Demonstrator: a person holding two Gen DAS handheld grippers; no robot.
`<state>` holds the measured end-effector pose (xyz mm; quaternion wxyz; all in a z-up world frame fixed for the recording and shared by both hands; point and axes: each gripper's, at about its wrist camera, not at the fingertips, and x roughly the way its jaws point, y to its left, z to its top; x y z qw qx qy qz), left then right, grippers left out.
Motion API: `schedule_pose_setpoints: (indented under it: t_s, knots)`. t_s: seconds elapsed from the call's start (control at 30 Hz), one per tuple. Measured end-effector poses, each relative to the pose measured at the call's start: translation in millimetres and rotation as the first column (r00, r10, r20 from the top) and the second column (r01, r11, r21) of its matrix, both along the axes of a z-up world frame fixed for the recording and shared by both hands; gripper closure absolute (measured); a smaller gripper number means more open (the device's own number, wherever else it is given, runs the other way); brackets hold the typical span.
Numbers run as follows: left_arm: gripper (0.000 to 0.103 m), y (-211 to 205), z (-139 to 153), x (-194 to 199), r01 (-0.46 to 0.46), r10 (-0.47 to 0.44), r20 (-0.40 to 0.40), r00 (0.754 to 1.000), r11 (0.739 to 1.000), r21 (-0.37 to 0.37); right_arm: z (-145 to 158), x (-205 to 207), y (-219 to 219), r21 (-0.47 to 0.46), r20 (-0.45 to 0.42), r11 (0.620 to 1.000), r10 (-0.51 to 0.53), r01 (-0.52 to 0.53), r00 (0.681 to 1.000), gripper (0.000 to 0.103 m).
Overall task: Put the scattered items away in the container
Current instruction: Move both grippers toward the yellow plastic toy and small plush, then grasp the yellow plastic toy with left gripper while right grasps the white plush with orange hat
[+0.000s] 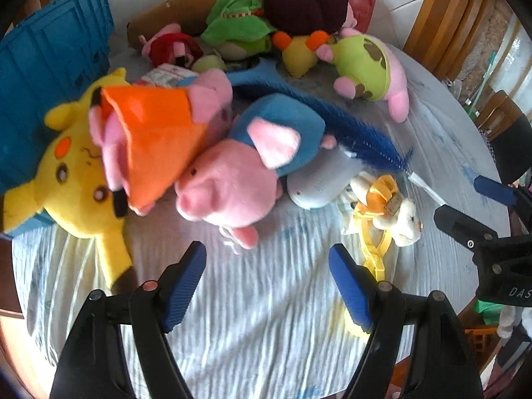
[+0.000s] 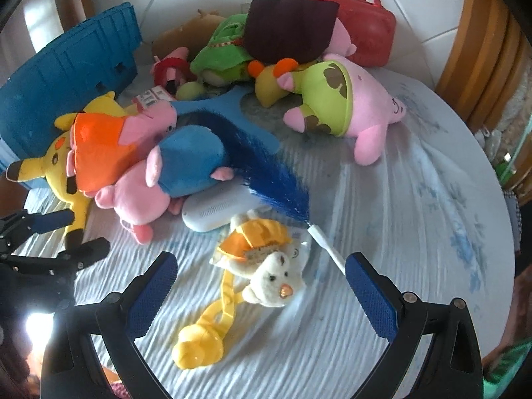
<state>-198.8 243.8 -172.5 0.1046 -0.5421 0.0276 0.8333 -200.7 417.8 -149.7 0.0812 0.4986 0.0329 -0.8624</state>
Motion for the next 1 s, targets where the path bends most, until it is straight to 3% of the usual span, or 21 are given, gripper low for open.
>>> schedule_pose_setpoints:
  t_s: [0.07, 0.13, 0.27, 0.33, 0.47, 0.63, 0.77, 1.0]
  knots:
    - [0.027, 6.6, -5.6, 3.2, -0.012, 0.012, 0.023, 1.000, 1.000, 0.000, -3.8, -1.3, 4.4, 0.008, 0.011, 1.000, 0.009, -0.009, 1.000, 0.001]
    - [0.027, 13.4, -10.5, 4.4, -0.041, 0.041, 0.040, 0.998, 0.999, -0.008, -8.8, -4.9, 8.6, 0.004, 0.030, 0.999, 0.040, -0.040, 0.999, 0.008]
    - [0.027, 25.3, -18.8, 10.1, -0.171, 0.171, 0.044, 0.984, 0.985, -0.013, -17.3, -18.0, 13.0, -0.006, 0.046, 0.987, 0.160, -0.160, 0.986, 0.011]
    - [0.027, 32.9, -23.3, 19.3, -0.267, 0.267, 0.051, 0.962, 0.964, -0.012, -24.1, -24.5, 15.2, -0.019, 0.056, 0.970, 0.243, -0.243, 0.968, 0.017]
    - [0.027, 54.0, -35.1, 44.9, -0.396, 0.396, 0.084, 0.915, 0.918, -0.015, -36.8, -28.6, 24.7, -0.014, 0.084, 0.914, 0.406, -0.406, 0.910, 0.018]
    - [0.027, 73.7, -43.7, 71.1, -0.468, 0.465, 0.123, 0.877, 0.884, -0.001, -39.0, -25.3, 32.0, -0.013, 0.103, 0.856, 0.516, -0.517, 0.850, 0.023]
    - [0.027, 79.1, -58.8, 81.1, -0.504, 0.499, 0.137, 0.856, 0.864, 0.001, -43.0, -22.7, 29.7, -0.011, 0.110, 0.829, 0.557, -0.560, 0.823, 0.028]
    - [0.027, 91.0, -86.0, 89.5, -0.605, 0.596, 0.178, 0.783, 0.797, -0.007, -71.8, -31.9, 29.7, -0.044, 0.152, 0.780, 0.623, -0.624, 0.767, 0.028]
